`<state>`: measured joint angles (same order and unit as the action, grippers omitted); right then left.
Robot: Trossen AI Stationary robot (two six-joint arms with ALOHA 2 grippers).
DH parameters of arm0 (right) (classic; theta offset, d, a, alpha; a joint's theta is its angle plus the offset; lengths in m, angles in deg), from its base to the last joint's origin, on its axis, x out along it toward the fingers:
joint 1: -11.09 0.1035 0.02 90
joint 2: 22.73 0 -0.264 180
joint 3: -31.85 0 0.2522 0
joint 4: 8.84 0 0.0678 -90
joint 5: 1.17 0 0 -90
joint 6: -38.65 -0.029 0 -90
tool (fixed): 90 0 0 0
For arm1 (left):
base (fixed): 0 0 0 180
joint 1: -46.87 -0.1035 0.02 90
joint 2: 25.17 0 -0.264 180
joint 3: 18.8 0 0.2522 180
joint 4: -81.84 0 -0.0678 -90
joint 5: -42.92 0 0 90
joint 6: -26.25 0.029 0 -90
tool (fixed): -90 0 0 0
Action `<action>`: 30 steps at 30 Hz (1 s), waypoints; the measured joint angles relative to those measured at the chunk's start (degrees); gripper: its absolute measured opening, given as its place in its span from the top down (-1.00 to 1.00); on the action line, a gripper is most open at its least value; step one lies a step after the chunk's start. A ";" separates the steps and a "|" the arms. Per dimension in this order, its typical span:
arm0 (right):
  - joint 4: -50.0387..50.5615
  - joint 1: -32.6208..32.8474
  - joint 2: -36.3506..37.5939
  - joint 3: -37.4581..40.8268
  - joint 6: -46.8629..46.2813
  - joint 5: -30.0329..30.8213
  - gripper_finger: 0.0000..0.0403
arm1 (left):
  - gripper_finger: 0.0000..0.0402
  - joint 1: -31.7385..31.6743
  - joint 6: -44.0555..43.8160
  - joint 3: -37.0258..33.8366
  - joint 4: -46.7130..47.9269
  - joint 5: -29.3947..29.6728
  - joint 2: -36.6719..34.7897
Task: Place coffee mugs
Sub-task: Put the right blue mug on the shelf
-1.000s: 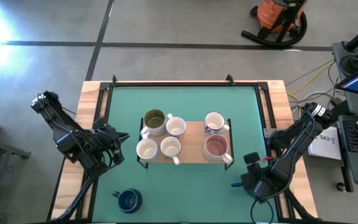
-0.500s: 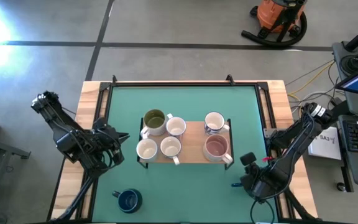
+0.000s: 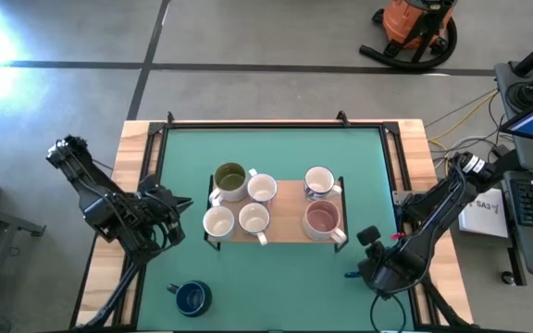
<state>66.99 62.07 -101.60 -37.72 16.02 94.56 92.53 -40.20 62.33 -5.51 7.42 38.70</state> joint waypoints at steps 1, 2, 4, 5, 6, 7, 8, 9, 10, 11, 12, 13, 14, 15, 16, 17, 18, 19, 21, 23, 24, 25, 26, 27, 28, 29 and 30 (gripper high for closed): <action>0.00 0.00 0.00 0.14 -0.29 -0.25 0.70 | 0.89 -0.01 -0.01 -0.01 0.00 0.00 0.00; 0.01 -0.03 0.00 0.29 -0.57 -0.72 0.76 | 0.89 -0.02 -0.02 0.00 -0.01 0.00 0.00; 0.34 -0.06 0.07 0.37 -1.27 -2.32 0.88 | 0.89 0.00 0.00 0.00 -0.01 0.00 0.00; 0.31 -0.04 0.13 0.39 -2.33 -3.53 0.90 | 0.89 -0.01 0.00 -0.01 0.00 0.00 0.00; -0.08 -0.02 0.13 0.37 -3.16 -4.44 0.91 | 0.89 0.00 -0.01 0.00 -0.01 0.00 0.00; -0.03 -0.02 0.18 0.37 -4.48 -5.62 0.91 | 0.89 -0.01 0.00 0.00 -0.01 0.00 0.00; -0.01 -0.02 0.22 0.37 -5.54 -6.75 0.91 | 0.89 -0.02 -0.02 0.00 0.00 0.00 0.00; 0.09 -0.02 0.22 0.37 -7.29 -7.90 0.91 | 0.89 0.00 -0.02 0.00 0.00 0.00 0.00; 0.28 -0.02 0.26 0.31 -9.60 -9.01 0.92 | 0.89 -0.01 -0.02 0.00 0.00 0.00 0.00; 0.41 0.00 0.33 0.27 -12.31 -10.21 0.92 | 0.89 0.00 0.00 0.00 0.00 0.00 0.00; 0.53 0.02 0.38 0.23 -15.50 -11.06 0.92 | 0.89 0.00 0.00 0.00 0.00 0.00 0.00; 0.61 0.02 0.40 0.16 -19.01 -11.64 0.92 | 0.89 0.00 -0.01 0.00 0.00 0.00 0.00; 0.62 0.02 0.48 0.13 -22.56 -12.47 0.92 | 0.89 -0.01 0.00 -0.01 0.00 0.00 0.00; 0.62 0.02 0.64 0.13 -26.35 -13.42 0.92 | 0.89 -0.02 -0.01 0.00 0.00 0.00 0.00; 0.85 0.00 0.72 0.13 -30.08 -14.28 0.92 | 0.89 -0.02 -0.01 0.00 0.00 0.00 0.00; 1.29 0.00 0.72 0.13 -34.25 -14.99 0.92 | 0.89 -0.01 -0.01 -0.01 0.00 -0.01 0.00; 1.91 0.02 0.74 0.10 -38.61 -15.47 0.93 | 0.89 -0.02 0.00 0.00 0.00 0.00 0.00; 2.64 0.02 0.78 0.04 -43.26 -15.66 0.93 | 0.89 0.00 0.00 -0.02 0.00 0.00 0.00; 3.78 0.02 0.94 0.03 -50.79 -15.83 0.93 | 0.89 -0.02 0.20 -0.01 0.02 0.00 0.00; 5.20 0.00 1.22 0.01 -56.09 -15.57 0.93 | 0.89 -0.01 0.81 -0.01 0.00 0.00 0.00; 5.97 0.00 1.41 0.00 -58.07 -15.25 0.93 | 0.89 -0.01 1.07 0.00 0.00 0.00 0.00; 6.72 0.00 1.65 -0.01 -59.63 -14.95 0.93 | 0.89 -0.01 1.32 -0.01 -0.01 0.00 0.00; 7.64 -0.01 1.92 -0.03 -60.87 -14.75 0.93 | 0.89 0.00 1.46 -0.02 -0.02 -0.01 0.00; 8.96 -0.02 2.27 -0.03 -61.76 -14.66 0.93 | 0.89 -0.02 1.49 -0.02 -0.02 0.00 0.00; 10.73 -0.02 2.70 -0.03 -62.14 -14.61 0.93 | 0.89 0.00 1.49 0.00 -0.02 0.00 0.00; 12.53 -0.02 3.22 0.00 -62.40 -14.54 0.93 | 0.89 -0.02 1.49 -0.02 -0.02 0.00 0.00; 14.32 -0.02 3.89 0.03 -62.72 -14.43 0.93 | 0.89 -0.02 1.49 -0.02 -0.02 0.00 0.00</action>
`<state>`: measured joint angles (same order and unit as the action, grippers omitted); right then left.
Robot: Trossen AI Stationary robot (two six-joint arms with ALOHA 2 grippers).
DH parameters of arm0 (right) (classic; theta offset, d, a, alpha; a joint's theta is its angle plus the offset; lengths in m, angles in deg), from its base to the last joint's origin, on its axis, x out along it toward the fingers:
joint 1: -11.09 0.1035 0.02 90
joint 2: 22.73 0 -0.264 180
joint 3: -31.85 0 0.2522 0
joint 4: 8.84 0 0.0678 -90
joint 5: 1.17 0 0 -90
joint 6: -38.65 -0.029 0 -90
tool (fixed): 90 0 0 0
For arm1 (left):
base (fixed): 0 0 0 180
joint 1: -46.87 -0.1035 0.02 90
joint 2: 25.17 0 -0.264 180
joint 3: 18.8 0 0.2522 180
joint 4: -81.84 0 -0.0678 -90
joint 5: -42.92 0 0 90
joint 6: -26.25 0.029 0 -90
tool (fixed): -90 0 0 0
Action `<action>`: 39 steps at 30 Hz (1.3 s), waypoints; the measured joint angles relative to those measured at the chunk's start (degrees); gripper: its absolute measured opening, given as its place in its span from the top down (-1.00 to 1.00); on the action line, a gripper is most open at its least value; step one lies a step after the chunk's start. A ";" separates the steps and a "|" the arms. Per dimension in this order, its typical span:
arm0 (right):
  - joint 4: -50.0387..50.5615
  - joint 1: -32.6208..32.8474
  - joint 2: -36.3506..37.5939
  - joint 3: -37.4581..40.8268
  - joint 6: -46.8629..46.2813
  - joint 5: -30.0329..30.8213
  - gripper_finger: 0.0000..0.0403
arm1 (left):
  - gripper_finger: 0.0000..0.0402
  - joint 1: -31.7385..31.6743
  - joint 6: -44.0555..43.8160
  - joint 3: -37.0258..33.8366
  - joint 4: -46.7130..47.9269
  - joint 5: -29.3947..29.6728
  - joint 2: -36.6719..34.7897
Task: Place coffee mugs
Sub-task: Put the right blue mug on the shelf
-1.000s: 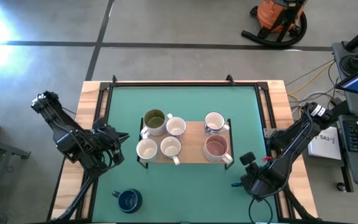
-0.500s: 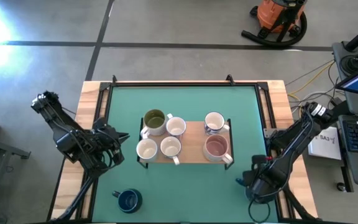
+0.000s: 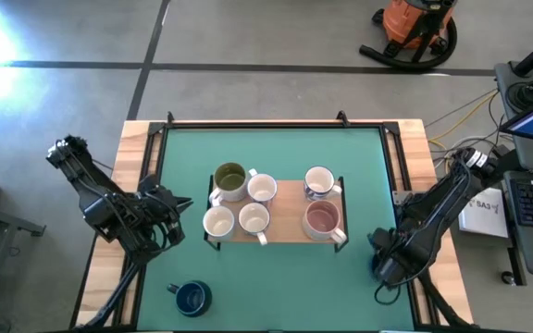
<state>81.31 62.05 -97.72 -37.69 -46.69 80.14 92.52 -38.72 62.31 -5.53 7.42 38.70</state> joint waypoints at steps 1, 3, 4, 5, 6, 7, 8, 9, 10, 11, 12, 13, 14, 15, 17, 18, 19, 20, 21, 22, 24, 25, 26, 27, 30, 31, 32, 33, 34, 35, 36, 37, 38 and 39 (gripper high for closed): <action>1.89 -0.05 0.76 0.03 -0.65 0.21 0.93 | 0.89 0.00 0.00 0.01 0.00 -0.01 0.00; 5.41 -0.66 2.49 0.01 -2.61 1.18 0.93 | 0.89 0.01 0.02 0.00 0.00 -0.01 0.00; 6.78 -1.09 3.56 0.07 -3.75 1.92 0.93 | 0.89 0.01 0.00 0.01 0.00 -0.02 0.00; 7.55 -1.62 4.81 0.34 -4.56 2.95 0.93 | 0.89 0.00 0.02 0.00 0.00 -0.02 0.00; 7.72 -2.29 6.07 0.73 -5.26 4.09 0.93 | 0.89 0.02 0.02 0.02 0.00 0.00 0.00; 7.58 -3.13 7.30 1.16 -5.74 5.05 0.93 | 0.89 0.00 0.00 0.00 0.00 -0.02 0.00; 7.26 -3.98 8.52 1.66 -6.39 5.73 0.93 | 0.89 0.01 0.00 0.01 0.00 0.00 0.00; 7.03 -4.92 9.65 2.18 -6.44 6.36 0.93 | 0.89 0.02 0.04 0.00 0.00 0.00 0.00; 7.12 -5.97 10.74 2.76 -6.25 7.02 0.93 | 0.89 0.00 0.27 0.02 0.00 0.00 0.00; 7.47 -7.14 11.85 3.41 -5.82 7.84 0.93 | 0.89 0.00 0.50 0.00 0.00 -0.01 0.00; 7.86 -8.36 12.92 4.02 -5.34 8.72 0.93 | 0.89 0.02 0.89 0.01 -0.02 -0.01 0.00; 8.10 -9.82 13.99 4.74 -4.81 9.76 0.93 | 0.89 0.02 1.14 0.01 -0.02 0.00 0.00; 8.33 -11.37 14.97 5.47 -3.95 10.88 0.93 | 0.89 0.01 1.41 0.01 -0.02 0.00 0.00; 8.68 -13.07 15.87 6.22 -3.18 11.89 0.93 | 0.89 0.01 1.49 0.02 -0.02 -0.01 0.00; 9.90 -16.82 17.79 7.85 -1.09 13.05 0.93 | 0.89 0.00 1.49 0.00 -0.02 0.00 0.00; 10.42 -18.88 18.67 8.58 0.05 13.64 0.93 | 0.89 0.00 1.49 0.01 -0.02 0.00 0.00; 10.48 -20.98 19.50 9.15 1.28 14.37 0.93 | 0.89 0.01 1.49 0.00 -0.02 -0.01 0.00; 10.45 -23.19 20.33 9.73 2.65 15.12 0.93 | 0.89 0.00 1.49 0.00 -0.02 0.00 0.00; 10.27 -25.40 21.00 10.18 4.26 15.84 0.93 | 0.89 0.00 1.49 0.00 -0.02 0.00 0.00; 10.02 -27.77 21.52 10.45 5.81 16.53 0.93 | 0.89 0.01 1.49 0.01 -0.02 0.00 0.00; 10.13 -32.40 22.36 10.80 8.78 18.74 0.93 | 0.89 0.00 1.49 0.00 -0.02 -0.02 0.00; 10.21 -34.79 22.54 10.81 10.51 19.97 0.93 | 0.89 0.00 1.51 0.00 -0.02 0.00 0.00; 10.06 -37.29 22.58 10.81 12.57 20.95 0.93 | 0.89 0.01 1.51 0.00 -0.02 0.00 0.00; 9.84 -39.75 22.58 10.81 14.77 21.47 0.93 | 0.89 0.00 1.51 0.00 -0.02 0.00 0.00; 9.41 -46.70 22.43 10.81 21.01 21.30 0.93 | 0.89 0.01 1.51 0.00 -0.02 0.00 0.00; 9.00 -48.90 22.42 10.80 23.18 21.35 0.93 | 0.89 0.00 1.51 0.01 -0.02 -0.02 0.00; 8.47 -50.99 22.39 10.74 25.07 21.57 0.93 | 0.89 0.01 1.51 0.00 -0.02 -0.01 0.00; 7.85 -53.10 22.38 10.61 26.85 21.85 0.93 | 0.89 0.00 1.51 0.01 -0.02 -0.02 0.00; 7.35 -55.11 22.37 10.49 28.41 22.03 0.93 | 0.89 0.00 1.51 0.00 -0.02 -0.02 0.00; 6.77 -57.01 22.39 10.38 29.90 22.11 0.93 | 0.89 0.00 1.49 0.00 -0.02 0.00 0.00; 6.40 -58.84 22.43 10.26 31.23 22.13 0.94 | 0.89 0.01 1.51 0.00 -0.02 -0.02 0.00; 5.90 -60.62 22.43 10.10 32.81 22.11 0.94 | 0.89 0.02 1.49 0.02 -0.04 -0.02 0.00; 5.48 -62.32 22.45 9.99 34.57 22.07 0.94 | 0.89 0.00 1.42 0.01 -0.03 -0.04 0.00; 4.82 -64.03 22.43 9.82 36.17 22.02 0.94 | 0.89 0.02 1.32 0.00 -0.04 -0.10 0.00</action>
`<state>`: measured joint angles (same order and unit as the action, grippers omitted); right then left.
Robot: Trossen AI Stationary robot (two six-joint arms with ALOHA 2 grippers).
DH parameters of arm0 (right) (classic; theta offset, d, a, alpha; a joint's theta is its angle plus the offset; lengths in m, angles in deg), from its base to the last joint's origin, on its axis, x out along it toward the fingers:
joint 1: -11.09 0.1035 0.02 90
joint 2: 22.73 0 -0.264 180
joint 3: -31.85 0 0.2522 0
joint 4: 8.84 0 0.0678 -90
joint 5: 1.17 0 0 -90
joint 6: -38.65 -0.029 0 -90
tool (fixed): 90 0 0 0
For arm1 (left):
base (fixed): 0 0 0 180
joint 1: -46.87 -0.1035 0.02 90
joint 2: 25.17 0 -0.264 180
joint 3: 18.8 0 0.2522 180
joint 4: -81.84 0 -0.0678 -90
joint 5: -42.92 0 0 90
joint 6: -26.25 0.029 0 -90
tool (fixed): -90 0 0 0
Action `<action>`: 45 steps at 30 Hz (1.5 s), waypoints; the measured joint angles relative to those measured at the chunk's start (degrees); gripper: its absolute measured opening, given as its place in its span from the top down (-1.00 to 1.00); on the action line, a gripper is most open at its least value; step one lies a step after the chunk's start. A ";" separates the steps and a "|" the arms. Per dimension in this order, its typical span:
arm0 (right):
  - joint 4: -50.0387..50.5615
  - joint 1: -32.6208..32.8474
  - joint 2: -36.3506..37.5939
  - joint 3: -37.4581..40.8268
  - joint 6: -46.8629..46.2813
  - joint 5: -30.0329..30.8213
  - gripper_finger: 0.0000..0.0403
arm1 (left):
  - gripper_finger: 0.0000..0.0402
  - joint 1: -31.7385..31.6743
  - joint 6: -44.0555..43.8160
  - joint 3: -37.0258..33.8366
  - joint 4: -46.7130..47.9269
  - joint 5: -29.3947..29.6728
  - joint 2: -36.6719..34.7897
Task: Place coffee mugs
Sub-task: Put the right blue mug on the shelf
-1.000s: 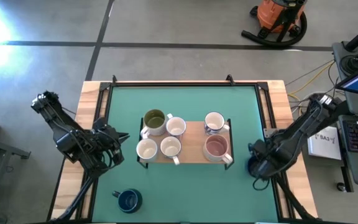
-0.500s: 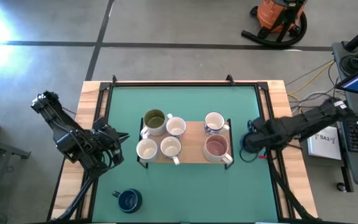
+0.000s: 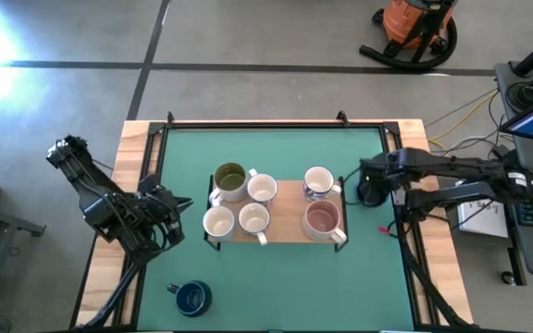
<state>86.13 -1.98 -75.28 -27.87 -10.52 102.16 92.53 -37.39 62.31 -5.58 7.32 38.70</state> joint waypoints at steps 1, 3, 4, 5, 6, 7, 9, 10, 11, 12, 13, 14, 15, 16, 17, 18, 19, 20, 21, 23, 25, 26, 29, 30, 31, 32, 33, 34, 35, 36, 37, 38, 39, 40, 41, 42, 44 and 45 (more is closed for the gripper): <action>-0.80 -1.66 -0.12 -0.38 1.61 0.01 0.94 | 0.89 -0.02 -0.09 0.00 -0.04 -0.36 0.00; -2.42 -5.03 -0.55 -1.36 4.42 0.13 0.94 | 0.89 -0.01 -0.35 0.01 -0.11 -1.66 0.00; -2.97 -6.71 -0.87 -1.84 5.95 0.15 0.94 | 0.89 0.00 -0.46 0.00 -0.23 -2.15 0.00; -3.31 -8.42 -1.26 -2.32 7.50 0.18 0.94 | 0.89 -0.01 -0.51 0.00 -0.35 -2.75 0.00; -3.59 -10.22 -1.67 -2.78 9.13 0.24 0.94 | 0.89 -0.01 -0.66 0.01 -0.42 -3.11 0.00; -3.87 -11.83 -2.16 -3.35 10.45 0.28 0.94 | 0.89 -0.01 -0.83 0.00 -0.54 -3.14 0.00; -4.51 -15.12 -3.49 -4.62 13.52 0.37 0.94 | 0.89 0.00 -1.04 0.00 -0.66 -3.13 0.00; -4.71 -16.74 -4.23 -5.25 15.11 0.42 0.94 | 0.89 0.00 -1.08 0.00 -0.68 -3.16 0.00; -4.83 -18.28 -5.00 -5.85 16.54 0.41 0.94 | 0.89 -0.01 -1.10 0.00 -0.70 -3.16 0.00; -5.14 -19.88 -5.82 -6.47 17.92 0.40 0.94 | 0.89 -0.02 -1.11 0.00 -0.68 -3.16 0.00; -5.87 -21.34 -6.71 -7.24 19.52 0.41 0.94 | 0.89 -0.01 -1.11 0.00 -0.69 -3.14 0.00; -6.90 -22.71 -7.63 -8.22 20.97 0.43 0.94 | 0.89 -0.01 -1.11 0.00 -0.69 -3.16 0.00; -7.89 -24.06 -8.67 -9.38 22.45 0.41 0.94 | 0.89 -0.01 -1.11 0.00 -0.68 -3.16 0.00; -8.77 -25.30 -9.78 -10.86 23.89 0.42 0.94 | 0.89 -0.02 -1.11 0.00 -0.68 -3.15 0.00; -9.22 -26.42 -10.97 -12.43 25.33 0.39 0.94 | 0.89 -0.02 -1.13 0.00 -0.68 -3.16 0.00; -9.47 -27.47 -12.15 -14.19 26.82 0.37 0.94 | 0.89 -0.02 -1.13 0.00 -0.68 -3.16 0.00; -9.71 -28.37 -13.46 -16.11 28.04 0.38 0.94 | 0.89 0.00 -1.13 0.00 -0.68 -3.16 0.00; -10.04 -29.13 -14.79 -18.31 29.35 0.36 0.94 | 0.89 -0.02 -1.13 0.00 -0.68 -3.16 0.00; -10.27 -29.71 -16.16 -20.70 30.42 0.40 0.94 | 0.89 -0.01 -1.13 0.00 -0.68 -3.16 0.00; -10.44 -30.57 -18.86 -25.41 32.00 0.43 0.94 | 0.89 0.00 -1.15 0.00 -0.68 -3.20 0.00; -10.06 -30.81 -21.45 -30.19 33.41 0.36 0.94 | 0.89 -0.01 -1.17 0.01 -0.68 -3.68 0.00; -10.01 -30.81 -22.72 -32.55 33.98 0.15 0.94 | 0.89 -0.02 -1.18 0.00 -0.69 -4.15 0.00; -10.02 -30.70 -26.18 -39.78 35.78 -0.40 0.94 | 0.89 0.00 -1.37 0.00 -0.80 -4.49 0.00; -9.94 -30.59 -27.25 -42.06 36.33 -0.39 0.94 | 0.89 -0.02 -1.39 0.00 -0.83 -4.49 0.00; -9.82 -30.42 -28.27 -44.16 36.39 -0.43 0.94 | 0.89 -0.02 -1.37 0.00 -0.83 -4.49 0.00; -9.86 -30.33 -29.25 -46.25 36.47 -0.50 0.94 | 0.89 -0.02 -1.39 0.00 -0.85 -4.49 0.00; -9.96 -30.33 -30.15 -48.20 36.52 -0.91 0.94 | 0.89 -0.01 -1.41 0.00 -0.84 -4.49 0.00; -9.97 -30.30 -30.97 -49.98 36.78 -1.65 0.94 | 0.89 0.00 -1.55 0.00 -0.85 -4.49 0.00; -9.92 -30.10 -31.77 -51.73 37.06 -2.54 0.94 | 0.89 -0.01 -1.59 0.00 -0.87 -4.49 0.00; -9.84 -29.76 -32.51 -53.34 37.21 -2.96 0.94 | 0.89 0.00 -1.59 0.01 -0.90 -4.49 0.00; -9.86 -29.28 -33.15 -54.75 37.23 -3.28 0.94 | 0.89 -0.01 -1.61 0.00 -0.94 -4.57 0.00; -9.97 -28.86 -33.82 -56.02 37.57 -3.96 0.94 | 0.89 -0.02 -1.61 0.00 -1.01 -4.84 0.00; -9.99 -28.31 -34.41 -57.34 37.91 -4.92 0.94 | 0.89 -0.02 -1.61 0.00 -1.08 -5.35 0.00; -9.95 -27.66 -35.09 -58.55 37.99 -5.38 0.94 | 0.89 0.00 -1.63 0.00 -1.09 -5.95 0.00; -9.93 -27.02 -35.74 -59.78 38.32 -5.66 0.94 | 0.89 -0.02 -1.72 0.00 -1.14 -6.00 0.02; -9.95 -26.45 -36.42 -61.09 38.80 -6.42 0.94 | 0.89 -0.02 -1.93 0.00 -1.29 -6.02 0.02; -10.14 -25.07 -37.78 -63.71 39.70 -8.11 0.94 | 0.89 0.00 -2.33 0.00 -1.29 -6.00 0.02; -10.21 -24.22 -38.52 -65.00 39.92 -7.87 0.94 | 0.89 0.00 -2.42 0.00 -1.30 -6.02 0.02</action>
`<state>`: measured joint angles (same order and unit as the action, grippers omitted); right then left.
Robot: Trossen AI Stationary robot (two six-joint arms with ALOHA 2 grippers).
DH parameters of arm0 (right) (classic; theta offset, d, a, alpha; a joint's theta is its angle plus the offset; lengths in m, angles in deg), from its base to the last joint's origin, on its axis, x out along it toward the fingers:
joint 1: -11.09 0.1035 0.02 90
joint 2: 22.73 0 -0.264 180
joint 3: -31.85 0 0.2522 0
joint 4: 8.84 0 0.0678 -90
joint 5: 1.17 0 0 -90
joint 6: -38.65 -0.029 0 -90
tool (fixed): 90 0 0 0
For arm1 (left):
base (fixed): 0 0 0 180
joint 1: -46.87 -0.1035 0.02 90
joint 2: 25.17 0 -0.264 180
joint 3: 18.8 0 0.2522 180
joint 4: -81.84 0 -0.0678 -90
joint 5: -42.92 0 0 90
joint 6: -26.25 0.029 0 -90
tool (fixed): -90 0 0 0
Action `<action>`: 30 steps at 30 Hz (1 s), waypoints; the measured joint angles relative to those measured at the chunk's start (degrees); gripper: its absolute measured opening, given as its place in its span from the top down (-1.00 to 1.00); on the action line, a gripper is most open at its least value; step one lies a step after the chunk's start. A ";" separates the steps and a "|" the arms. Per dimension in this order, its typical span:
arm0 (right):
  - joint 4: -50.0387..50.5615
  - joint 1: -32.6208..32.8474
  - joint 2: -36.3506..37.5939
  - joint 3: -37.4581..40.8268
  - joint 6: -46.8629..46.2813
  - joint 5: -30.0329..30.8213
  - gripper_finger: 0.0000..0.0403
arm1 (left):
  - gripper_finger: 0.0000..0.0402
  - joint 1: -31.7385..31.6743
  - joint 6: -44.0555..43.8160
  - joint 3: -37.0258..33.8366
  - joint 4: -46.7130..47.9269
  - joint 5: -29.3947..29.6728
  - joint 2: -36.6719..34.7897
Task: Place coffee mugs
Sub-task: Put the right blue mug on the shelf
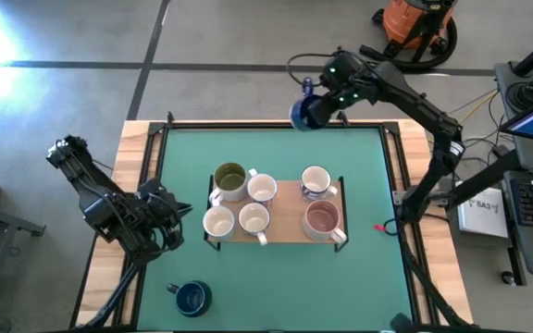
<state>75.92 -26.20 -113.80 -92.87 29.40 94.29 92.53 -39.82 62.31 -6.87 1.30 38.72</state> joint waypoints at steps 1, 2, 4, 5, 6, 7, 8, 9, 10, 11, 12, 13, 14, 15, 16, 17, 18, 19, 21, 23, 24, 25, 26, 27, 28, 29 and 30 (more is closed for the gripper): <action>-0.01 0.81 -0.68 -1.26 0.18 0.01 0.94 | 0.89 -0.01 -0.03 0.00 0.01 -0.01 0.00; -0.03 1.54 -1.36 -2.35 0.23 -0.57 0.94 | 0.89 -0.01 -0.04 0.00 0.01 -0.11 0.00; -0.03 3.08 -2.63 -4.12 0.29 -1.94 0.94 | 0.89 -0.02 -0.18 0.00 0.02 -0.54 0.00; -0.01 3.85 -3.16 -4.82 0.29 -2.54 0.94 | 0.89 0.00 -0.23 0.00 0.01 -0.57 0.00; 0.07 4.60 -3.71 -5.35 0.24 -3.24 0.94 | 0.89 0.00 -0.23 0.00 0.01 -0.57 0.00; 0.21 5.51 -4.17 -5.77 0.13 -3.89 0.94 | 0.89 -0.01 -0.24 0.02 0.01 -0.59 0.00; 0.41 6.35 -4.62 -6.07 -0.12 -4.28 0.94 | 0.89 -0.02 -0.24 0.00 0.01 -0.59 0.00; 0.65 7.13 -4.91 -6.12 -0.22 -4.46 0.94 | 0.89 -0.01 -0.25 0.00 0.01 -0.61 0.00; 1.08 7.88 -5.24 -6.18 -0.44 -4.46 0.94 | 0.89 0.00 -0.25 0.02 0.01 -0.61 0.00; 1.72 8.62 -5.55 -6.19 -0.77 -4.48 0.94 | 0.89 -0.02 -0.25 0.00 0.01 -0.61 0.00; 2.48 9.25 -5.78 -6.17 -1.14 -4.51 0.94 | 0.89 0.00 -0.25 0.00 0.01 -0.61 0.00; 3.21 9.91 -5.97 -6.12 -1.23 -4.57 0.94 | 0.89 0.00 -0.25 0.00 0.01 -0.61 0.00; 3.98 10.66 -6.22 -6.08 -1.55 -4.50 0.94 | 0.89 -0.01 -0.25 0.00 0.01 -0.61 0.00; 4.59 11.37 -6.42 -6.08 -1.97 -4.36 0.94 | 0.89 -0.02 -0.25 0.00 0.01 -0.61 0.00; 5.01 12.02 -6.58 -6.08 -2.39 -4.20 0.94 | 0.89 0.00 -0.25 0.00 0.01 -0.62 0.00; 5.40 12.62 -6.69 -6.08 -2.72 -4.22 0.94 | 0.89 -0.02 -0.25 0.00 0.01 -0.63 0.00; 5.85 13.18 -6.73 -6.08 -2.77 -4.32 0.94 | 0.89 0.00 -0.25 0.00 0.01 -0.63 0.00; 6.62 13.81 -6.81 -6.08 -3.07 -4.44 0.94 | 0.89 0.00 -0.25 0.00 0.03 -0.66 0.00; 7.88 14.82 -6.86 -6.08 -3.93 -4.48 0.94 | 0.89 0.00 -0.25 0.00 0.02 -0.73 0.00; 8.29 15.74 -6.92 -6.08 -4.38 -4.60 0.94 | 0.89 0.00 -0.25 0.00 0.01 -0.72 0.00; 8.56 16.21 -6.93 -6.08 -4.74 -4.44 0.94 | 0.89 0.00 -0.25 0.00 0.01 -0.74 0.00; 8.92 16.62 -6.93 -6.08 -4.96 -4.30 0.94 | 0.89 -0.02 -0.25 0.00 0.01 -0.76 0.00; 9.22 17.05 -6.93 -6.08 -5.06 -4.18 0.94 | 0.89 -0.02 -0.24 0.00 0.01 -0.98 0.00; 9.31 17.47 -6.93 -6.08 -5.07 -4.16 0.94 | 0.89 -0.02 -0.25 0.00 0.03 -1.17 0.00; 9.28 17.90 -6.93 -6.08 -5.11 -4.18 0.94 | 0.89 0.00 -0.25 0.00 0.02 -1.32 0.00; 9.20 18.28 -6.93 -6.08 -5.13 -4.31 0.94 | 0.89 -0.01 -0.25 0.00 0.03 -1.39 0.00; 9.22 18.60 -6.93 -6.08 -5.17 -4.46 0.94 | 0.89 -0.01 -0.25 0.00 0.01 -1.40 0.00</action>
<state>85.14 -7.60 -120.73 -98.94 24.23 89.83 92.53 -40.07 62.31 -6.87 -0.10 38.72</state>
